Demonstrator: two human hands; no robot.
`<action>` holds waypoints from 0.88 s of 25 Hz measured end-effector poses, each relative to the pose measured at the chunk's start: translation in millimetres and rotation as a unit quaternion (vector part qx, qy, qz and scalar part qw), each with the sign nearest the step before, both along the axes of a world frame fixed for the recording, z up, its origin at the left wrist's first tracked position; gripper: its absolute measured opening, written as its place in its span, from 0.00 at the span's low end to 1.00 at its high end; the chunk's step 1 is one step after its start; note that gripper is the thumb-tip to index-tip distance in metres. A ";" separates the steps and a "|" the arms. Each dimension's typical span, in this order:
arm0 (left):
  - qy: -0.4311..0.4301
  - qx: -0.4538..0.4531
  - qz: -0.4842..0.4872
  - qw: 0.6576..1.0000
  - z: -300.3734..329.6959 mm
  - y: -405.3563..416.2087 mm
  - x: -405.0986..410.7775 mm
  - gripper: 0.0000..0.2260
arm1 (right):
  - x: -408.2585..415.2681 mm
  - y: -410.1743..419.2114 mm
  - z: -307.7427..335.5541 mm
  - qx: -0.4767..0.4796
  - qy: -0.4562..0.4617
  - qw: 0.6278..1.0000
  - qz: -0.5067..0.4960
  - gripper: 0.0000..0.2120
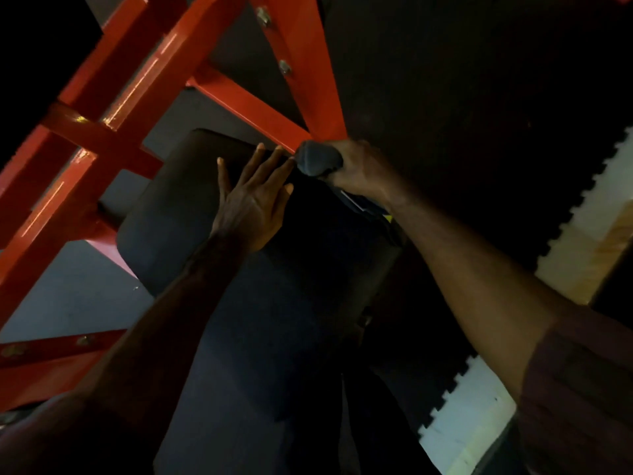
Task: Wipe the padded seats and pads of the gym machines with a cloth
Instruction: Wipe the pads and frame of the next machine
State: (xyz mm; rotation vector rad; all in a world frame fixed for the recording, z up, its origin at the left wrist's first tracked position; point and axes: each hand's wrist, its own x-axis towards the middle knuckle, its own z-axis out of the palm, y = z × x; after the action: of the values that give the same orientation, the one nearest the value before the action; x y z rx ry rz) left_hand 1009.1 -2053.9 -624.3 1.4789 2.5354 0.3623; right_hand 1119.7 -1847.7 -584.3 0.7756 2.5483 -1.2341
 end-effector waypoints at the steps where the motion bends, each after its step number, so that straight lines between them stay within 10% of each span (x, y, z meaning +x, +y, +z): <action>1: -0.005 -0.006 0.001 1.000 1.9 1.7 0.5 0.22 | 12.5 2.7 -0.6 0.002 -0.004 1.000 -0.017 0.17; 11: -0.013 -0.037 -0.119 0.992 20.4 26.0 29.2 0.24 | 58.6 7.6 11.8 0.042 -0.036 0.997 -0.056 0.19; 22: -0.024 -0.018 -0.165 0.986 9.4 32.2 7.5 0.23 | 114.0 -82.8 -1.7 0.106 0.035 0.893 -0.436 0.23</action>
State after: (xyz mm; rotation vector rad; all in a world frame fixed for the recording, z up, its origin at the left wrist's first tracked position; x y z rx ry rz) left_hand 1016.6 -2021.7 -614.9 1.8115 2.1941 0.2949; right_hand 1233.7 -1930.6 -586.1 2.1128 2.4508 -1.1672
